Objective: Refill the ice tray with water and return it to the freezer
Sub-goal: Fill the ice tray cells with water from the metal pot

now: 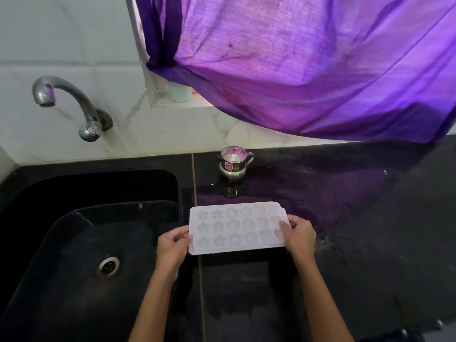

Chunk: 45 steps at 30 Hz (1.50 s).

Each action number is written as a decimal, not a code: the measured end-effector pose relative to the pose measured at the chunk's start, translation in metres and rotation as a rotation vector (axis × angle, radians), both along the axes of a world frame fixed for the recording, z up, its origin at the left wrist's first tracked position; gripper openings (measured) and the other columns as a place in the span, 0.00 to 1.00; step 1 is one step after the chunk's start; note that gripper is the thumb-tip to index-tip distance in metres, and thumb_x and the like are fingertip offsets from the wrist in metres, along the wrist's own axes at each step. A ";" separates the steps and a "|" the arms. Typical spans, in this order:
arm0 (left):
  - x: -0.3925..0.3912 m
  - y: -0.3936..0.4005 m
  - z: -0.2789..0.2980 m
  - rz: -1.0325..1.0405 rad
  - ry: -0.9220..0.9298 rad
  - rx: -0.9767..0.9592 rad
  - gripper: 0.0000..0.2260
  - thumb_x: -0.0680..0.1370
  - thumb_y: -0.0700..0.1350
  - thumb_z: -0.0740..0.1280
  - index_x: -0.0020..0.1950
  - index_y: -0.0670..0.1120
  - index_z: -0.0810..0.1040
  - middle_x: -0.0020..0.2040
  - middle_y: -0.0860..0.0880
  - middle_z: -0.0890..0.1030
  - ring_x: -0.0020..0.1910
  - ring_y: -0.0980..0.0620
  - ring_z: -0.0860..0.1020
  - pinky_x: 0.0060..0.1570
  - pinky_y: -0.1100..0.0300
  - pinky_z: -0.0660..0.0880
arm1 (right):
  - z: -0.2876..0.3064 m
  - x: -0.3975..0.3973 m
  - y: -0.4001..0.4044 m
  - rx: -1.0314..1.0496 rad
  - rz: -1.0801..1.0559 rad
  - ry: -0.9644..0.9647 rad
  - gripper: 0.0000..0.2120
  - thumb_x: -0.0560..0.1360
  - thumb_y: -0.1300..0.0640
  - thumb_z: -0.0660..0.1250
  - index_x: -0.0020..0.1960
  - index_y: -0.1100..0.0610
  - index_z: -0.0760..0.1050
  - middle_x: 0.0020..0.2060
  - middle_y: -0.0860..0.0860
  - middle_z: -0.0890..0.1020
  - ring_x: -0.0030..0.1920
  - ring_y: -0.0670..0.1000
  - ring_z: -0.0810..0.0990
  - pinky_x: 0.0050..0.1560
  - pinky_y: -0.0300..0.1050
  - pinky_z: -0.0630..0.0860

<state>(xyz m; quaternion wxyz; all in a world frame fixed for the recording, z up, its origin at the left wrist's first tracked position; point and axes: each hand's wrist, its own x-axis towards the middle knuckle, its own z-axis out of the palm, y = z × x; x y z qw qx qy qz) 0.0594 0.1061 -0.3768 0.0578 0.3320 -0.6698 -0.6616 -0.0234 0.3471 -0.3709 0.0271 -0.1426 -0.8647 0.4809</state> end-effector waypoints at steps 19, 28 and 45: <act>-0.034 0.030 0.003 0.136 -0.270 -0.373 0.17 0.75 0.37 0.66 0.64 0.43 0.76 0.56 0.45 0.81 0.56 0.47 0.77 0.58 0.54 0.73 | 0.013 -0.098 0.024 0.339 0.324 -0.127 0.23 0.73 0.45 0.69 0.63 0.55 0.72 0.59 0.53 0.76 0.59 0.56 0.75 0.51 0.47 0.71; -0.065 0.072 0.033 0.177 0.019 -0.516 0.13 0.79 0.38 0.61 0.63 0.44 0.76 0.60 0.46 0.79 0.61 0.49 0.76 0.58 0.58 0.71 | 0.025 -0.198 -0.061 -0.174 0.628 -0.115 0.35 0.76 0.41 0.64 0.75 0.56 0.58 0.74 0.54 0.61 0.72 0.55 0.64 0.68 0.50 0.65; -0.060 0.137 0.019 0.125 0.137 -0.394 0.11 0.80 0.39 0.61 0.60 0.47 0.78 0.57 0.54 0.80 0.57 0.57 0.76 0.51 0.70 0.69 | 0.032 -0.191 -0.017 -0.370 0.429 -0.040 0.13 0.71 0.48 0.73 0.40 0.57 0.77 0.41 0.55 0.83 0.47 0.54 0.83 0.55 0.57 0.79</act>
